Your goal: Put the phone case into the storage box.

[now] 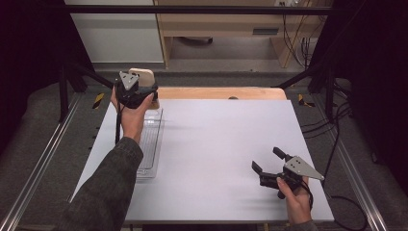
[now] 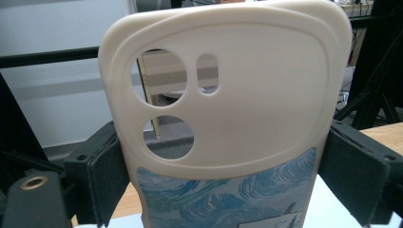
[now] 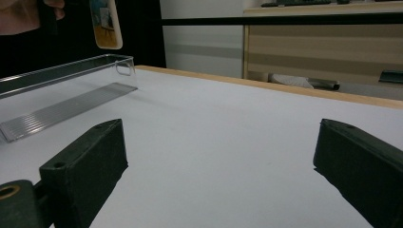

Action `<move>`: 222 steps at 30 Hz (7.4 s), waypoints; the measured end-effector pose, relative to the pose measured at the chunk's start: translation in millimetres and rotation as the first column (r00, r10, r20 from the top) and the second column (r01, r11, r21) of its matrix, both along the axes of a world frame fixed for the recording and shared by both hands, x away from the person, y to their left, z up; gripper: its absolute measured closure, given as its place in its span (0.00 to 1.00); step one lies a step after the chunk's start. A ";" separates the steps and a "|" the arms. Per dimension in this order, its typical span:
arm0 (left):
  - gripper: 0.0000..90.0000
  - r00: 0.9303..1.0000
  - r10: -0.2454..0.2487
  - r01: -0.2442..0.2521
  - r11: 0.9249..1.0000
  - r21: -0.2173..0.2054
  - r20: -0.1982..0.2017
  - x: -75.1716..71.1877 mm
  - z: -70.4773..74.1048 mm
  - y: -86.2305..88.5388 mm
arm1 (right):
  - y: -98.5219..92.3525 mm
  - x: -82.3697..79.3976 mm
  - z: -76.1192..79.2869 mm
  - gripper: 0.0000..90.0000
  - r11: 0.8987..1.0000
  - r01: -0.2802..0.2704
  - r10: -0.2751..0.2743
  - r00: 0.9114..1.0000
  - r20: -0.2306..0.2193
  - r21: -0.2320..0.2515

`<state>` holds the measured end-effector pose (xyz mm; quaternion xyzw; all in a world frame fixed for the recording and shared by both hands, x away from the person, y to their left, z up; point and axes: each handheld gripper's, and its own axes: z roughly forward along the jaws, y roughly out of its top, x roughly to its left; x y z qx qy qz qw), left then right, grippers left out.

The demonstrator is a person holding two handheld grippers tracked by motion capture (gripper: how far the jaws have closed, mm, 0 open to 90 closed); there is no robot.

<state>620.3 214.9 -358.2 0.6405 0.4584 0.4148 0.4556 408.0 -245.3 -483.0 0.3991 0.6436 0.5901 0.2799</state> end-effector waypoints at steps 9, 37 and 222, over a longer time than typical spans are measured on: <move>0.11 1.000 0.004 -0.004 1.000 0.023 -0.005 5.3 -6.0 0.3 | -1.2 -0.3 -1.8 0.04 1.000 -0.002 0.002 1.000 0.001 -0.002; 0.11 0.999 0.016 -0.015 1.000 0.019 -0.045 10.3 -22.6 0.9 | -3.2 -0.8 -3.3 0.04 1.000 -0.006 0.006 1.000 -0.002 -0.001; 0.07 0.991 0.026 -0.028 1.000 -0.012 -0.131 20.2 -64.6 4.7 | 5.3 -2.5 -13.4 0.03 0.999 -0.050 0.049 0.999 -0.018 -0.009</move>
